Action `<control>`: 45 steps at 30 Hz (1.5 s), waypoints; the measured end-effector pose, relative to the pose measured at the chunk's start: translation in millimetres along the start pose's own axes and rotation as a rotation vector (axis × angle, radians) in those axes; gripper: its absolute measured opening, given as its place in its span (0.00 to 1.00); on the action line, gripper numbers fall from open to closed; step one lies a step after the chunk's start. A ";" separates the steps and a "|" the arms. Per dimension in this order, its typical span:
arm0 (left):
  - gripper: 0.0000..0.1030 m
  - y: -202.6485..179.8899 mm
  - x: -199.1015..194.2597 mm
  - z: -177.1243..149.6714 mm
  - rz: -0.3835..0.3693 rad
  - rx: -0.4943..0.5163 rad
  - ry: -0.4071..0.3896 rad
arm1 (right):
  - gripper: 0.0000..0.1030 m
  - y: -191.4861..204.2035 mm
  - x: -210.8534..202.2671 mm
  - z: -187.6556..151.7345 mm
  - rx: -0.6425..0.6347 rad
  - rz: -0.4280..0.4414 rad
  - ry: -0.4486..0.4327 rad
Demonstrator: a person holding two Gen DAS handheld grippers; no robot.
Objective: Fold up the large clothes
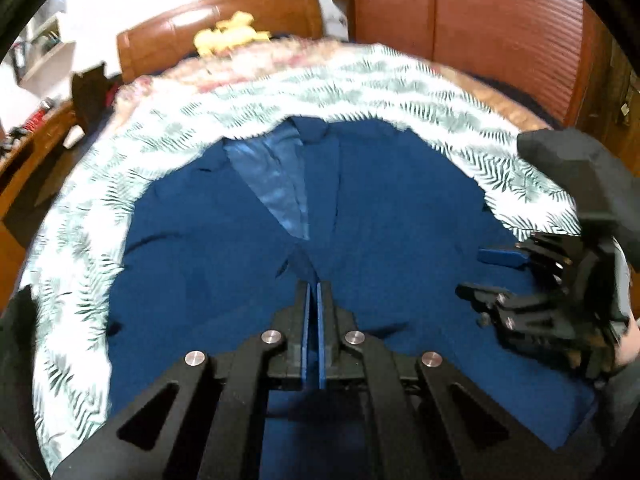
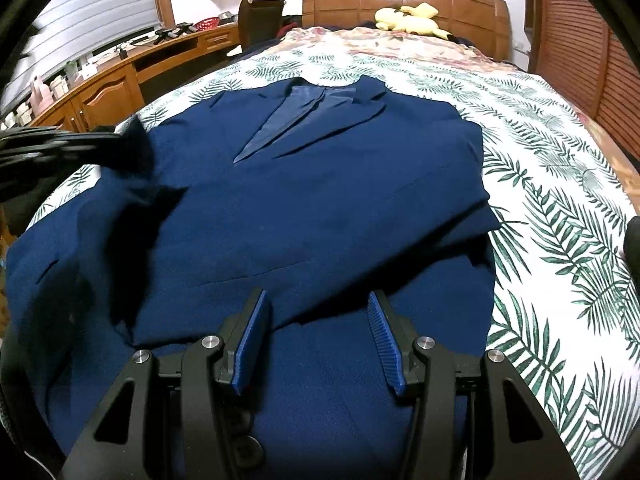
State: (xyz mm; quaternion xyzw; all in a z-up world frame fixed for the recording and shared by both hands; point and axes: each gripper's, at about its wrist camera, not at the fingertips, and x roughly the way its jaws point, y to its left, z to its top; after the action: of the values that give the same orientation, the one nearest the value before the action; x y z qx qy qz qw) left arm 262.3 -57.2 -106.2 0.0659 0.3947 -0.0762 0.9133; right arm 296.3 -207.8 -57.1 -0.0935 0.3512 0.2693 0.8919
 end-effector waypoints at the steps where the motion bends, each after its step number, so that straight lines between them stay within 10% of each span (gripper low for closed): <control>1: 0.04 1.7 -11.0 -6.2 -0.002 -0.001 -0.024 | 0.52 1.3 -0.3 0.1 -0.004 -0.006 0.001; 29: 0.04 17.2 -107.3 -113.8 -0.128 -0.146 -0.156 | 0.52 62.8 -152.6 -79.1 0.017 -0.109 -0.093; 32: 0.13 22.9 -113.6 -122.1 -0.119 -0.158 -0.158 | 0.52 65.5 -161.9 -83.4 0.008 -0.116 -0.106; 39: 0.70 53.6 -122.1 -146.2 -0.035 -0.196 -0.171 | 0.52 54.0 -173.6 -100.3 0.047 -0.107 -0.120; 45: 0.72 87.8 -122.2 -171.3 0.005 -0.249 -0.168 | 0.52 35.0 -174.6 -113.8 0.097 -0.137 -0.095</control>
State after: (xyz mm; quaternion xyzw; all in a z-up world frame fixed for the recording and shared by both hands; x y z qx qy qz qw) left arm 74.7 70.4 -128.1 -0.0534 0.3230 -0.0299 0.9444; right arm 105.4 -291.4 -21.9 -0.0610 0.3141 0.1944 0.9273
